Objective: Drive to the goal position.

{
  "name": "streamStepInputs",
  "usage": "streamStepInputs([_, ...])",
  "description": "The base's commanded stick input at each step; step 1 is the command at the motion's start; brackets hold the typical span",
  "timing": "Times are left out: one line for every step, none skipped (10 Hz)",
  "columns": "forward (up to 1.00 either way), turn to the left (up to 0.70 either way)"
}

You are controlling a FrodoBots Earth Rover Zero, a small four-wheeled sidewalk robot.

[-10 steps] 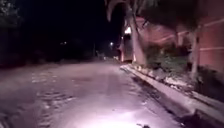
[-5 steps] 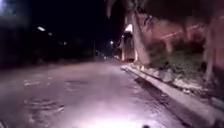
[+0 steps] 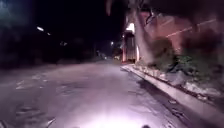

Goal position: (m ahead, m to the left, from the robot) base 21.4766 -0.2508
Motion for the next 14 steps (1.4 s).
streamStepInputs([0.7,0.0])
streamStepInputs([0.7,0.0])
streamStepInputs([0.7,0.0])
streamStepInputs([0.7,0.0])
streamStepInputs([0.7,0.0])
streamStepInputs([0.7,0.0])
streamStepInputs([0.7,0.0])
streamStepInputs([0.7,0.0])
streamStepInputs([0.7,0.0])
streamStepInputs([0.7,0.0])
streamStepInputs([0.7,0.0])
streamStepInputs([0.7,0.0])
streamStepInputs([0.7,0.0])
streamStepInputs([0.7,-0.04])
